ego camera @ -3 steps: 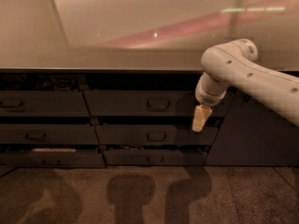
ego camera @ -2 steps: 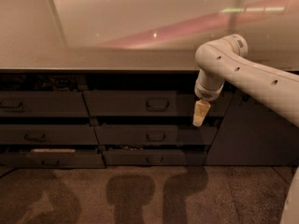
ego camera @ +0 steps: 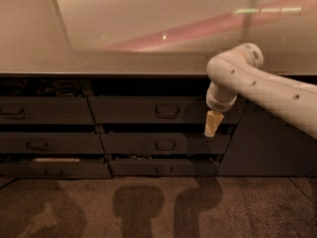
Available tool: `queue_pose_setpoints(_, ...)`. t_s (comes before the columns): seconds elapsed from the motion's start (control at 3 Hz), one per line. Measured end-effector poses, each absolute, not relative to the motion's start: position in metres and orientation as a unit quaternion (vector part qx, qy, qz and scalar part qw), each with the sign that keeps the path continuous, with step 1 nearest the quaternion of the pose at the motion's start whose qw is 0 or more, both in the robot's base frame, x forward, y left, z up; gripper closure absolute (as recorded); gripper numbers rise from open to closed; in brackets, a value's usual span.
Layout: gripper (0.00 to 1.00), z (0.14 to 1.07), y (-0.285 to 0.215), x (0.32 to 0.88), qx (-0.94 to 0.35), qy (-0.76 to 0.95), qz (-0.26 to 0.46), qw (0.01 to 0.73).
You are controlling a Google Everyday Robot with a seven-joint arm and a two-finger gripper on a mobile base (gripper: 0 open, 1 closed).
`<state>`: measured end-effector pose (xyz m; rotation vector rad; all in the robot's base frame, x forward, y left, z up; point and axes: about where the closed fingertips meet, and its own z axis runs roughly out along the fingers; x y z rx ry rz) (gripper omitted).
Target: Open top drawer
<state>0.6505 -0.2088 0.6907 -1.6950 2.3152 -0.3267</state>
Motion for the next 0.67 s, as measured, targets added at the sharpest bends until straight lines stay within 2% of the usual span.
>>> queue_pose_setpoints(0.33,0.0,0.6881,-0.2121,0.6352,-0.601,0.765,-0.152,0.172)
queue_pose_setpoints(0.67,0.0,0.6856,-0.2047,0.6421,-0.605,0.756,-0.154,0.197)
